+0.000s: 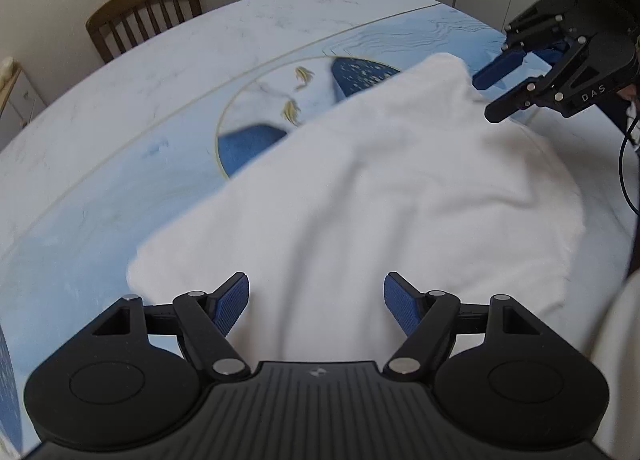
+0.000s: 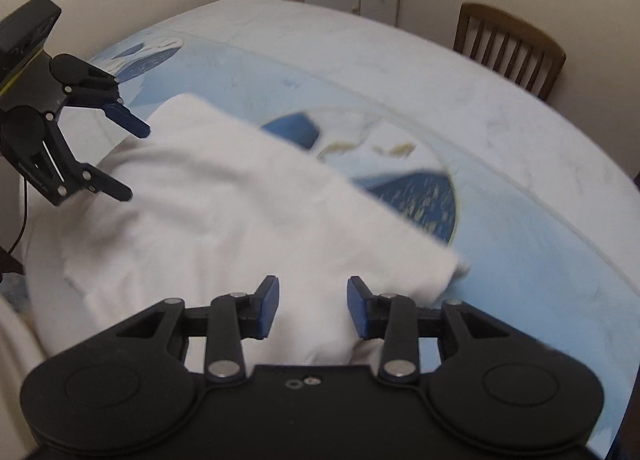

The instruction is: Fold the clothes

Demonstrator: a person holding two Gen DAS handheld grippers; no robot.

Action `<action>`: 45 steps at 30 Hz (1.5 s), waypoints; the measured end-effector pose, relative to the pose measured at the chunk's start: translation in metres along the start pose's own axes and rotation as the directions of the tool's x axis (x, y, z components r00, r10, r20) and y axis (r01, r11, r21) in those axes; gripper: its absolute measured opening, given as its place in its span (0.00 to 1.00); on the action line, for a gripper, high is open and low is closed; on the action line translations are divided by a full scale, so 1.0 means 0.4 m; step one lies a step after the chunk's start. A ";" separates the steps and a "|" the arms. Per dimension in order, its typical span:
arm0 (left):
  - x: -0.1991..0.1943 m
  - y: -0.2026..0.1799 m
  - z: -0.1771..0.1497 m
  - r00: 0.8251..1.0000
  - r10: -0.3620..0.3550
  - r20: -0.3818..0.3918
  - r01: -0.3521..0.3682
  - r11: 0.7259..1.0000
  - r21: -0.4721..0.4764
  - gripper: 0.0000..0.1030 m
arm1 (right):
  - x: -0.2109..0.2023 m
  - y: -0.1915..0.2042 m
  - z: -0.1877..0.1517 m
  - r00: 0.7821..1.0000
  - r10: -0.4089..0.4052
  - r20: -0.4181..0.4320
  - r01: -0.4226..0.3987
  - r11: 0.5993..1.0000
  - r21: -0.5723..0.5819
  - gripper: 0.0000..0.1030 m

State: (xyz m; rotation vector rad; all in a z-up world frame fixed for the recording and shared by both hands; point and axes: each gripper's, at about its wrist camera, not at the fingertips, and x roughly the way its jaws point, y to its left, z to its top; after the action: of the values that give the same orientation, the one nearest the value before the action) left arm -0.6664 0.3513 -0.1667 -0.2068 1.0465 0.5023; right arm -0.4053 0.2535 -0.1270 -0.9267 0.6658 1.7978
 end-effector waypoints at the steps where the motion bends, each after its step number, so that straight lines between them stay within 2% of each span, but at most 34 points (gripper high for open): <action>1: 0.017 0.014 0.016 1.000 0.002 -0.002 -0.002 1.000 0.005 0.72 | 0.013 -0.008 0.017 1.000 -0.005 0.002 0.005 1.000 -0.007 1.00; 4: 0.065 0.052 0.052 1.000 0.010 -0.012 -0.009 1.000 0.011 0.72 | 0.059 -0.022 0.053 1.000 -0.010 -0.010 0.010 0.999 -0.041 1.00; 8: 0.111 0.115 0.041 0.997 -0.054 -0.054 0.050 0.997 -0.065 0.73 | 0.140 -0.070 0.022 0.994 -0.035 -0.103 0.032 0.999 -0.026 1.00; 14: 0.105 0.173 -0.001 0.995 -0.094 -0.038 0.088 0.989 -0.122 0.73 | 0.120 -0.105 -0.024 0.997 0.003 -0.083 -0.004 1.000 -0.010 1.00; 19: 0.045 0.165 0.009 0.998 -0.046 -0.050 0.041 0.994 -0.099 0.72 | 0.076 -0.033 0.020 1.000 0.011 -0.027 -0.012 0.999 -0.031 1.00; 22: -0.003 0.197 -0.014 0.998 -0.010 -0.055 0.004 0.994 -0.108 0.72 | 0.050 0.010 0.047 1.000 0.016 0.006 -0.015 0.999 -0.043 1.00; 24: -0.022 0.228 -0.032 0.997 0.006 -0.074 -0.016 0.991 -0.130 0.73 | 0.051 0.077 0.061 0.999 0.048 0.011 -0.047 0.996 -0.070 1.00; 28: -0.025 0.297 -0.063 0.994 -0.019 -0.108 0.001 0.986 -0.166 0.73 | 0.086 0.214 0.093 0.996 0.094 -0.011 -0.095 0.993 -0.064 1.00; 31: -0.016 0.337 -0.074 0.995 -0.044 -0.088 0.028 0.985 -0.171 0.73 | 0.121 0.317 0.119 0.992 0.124 -0.033 -0.126 0.991 -0.044 1.00; 37: -0.018 0.379 -0.092 0.994 -0.105 -0.008 0.103 0.983 -0.151 0.73 | 0.222 0.472 0.189 0.992 0.101 -0.079 -0.097 0.994 0.044 1.00; 41: -0.029 0.411 -0.112 0.985 -0.170 0.027 0.172 0.971 -0.164 0.73 | 0.244 0.540 0.225 0.997 -0.007 -0.077 0.013 0.997 0.078 1.00; 43: -0.031 0.425 -0.120 0.980 -0.197 0.035 0.200 0.967 -0.159 0.73 | 0.262 0.557 0.247 0.994 -0.034 -0.106 0.045 0.993 0.107 1.00; 45: -0.031 0.433 -0.125 0.981 -0.191 0.040 0.195 0.969 -0.152 0.73 | 0.279 0.571 0.265 0.990 -0.054 -0.131 0.072 0.988 0.139 1.00</action>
State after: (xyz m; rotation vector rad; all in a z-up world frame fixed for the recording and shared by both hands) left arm -0.7947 0.4785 -0.1683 -0.4354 0.9522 0.4082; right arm -0.6748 0.3053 -0.1521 -0.9594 0.8261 1.6221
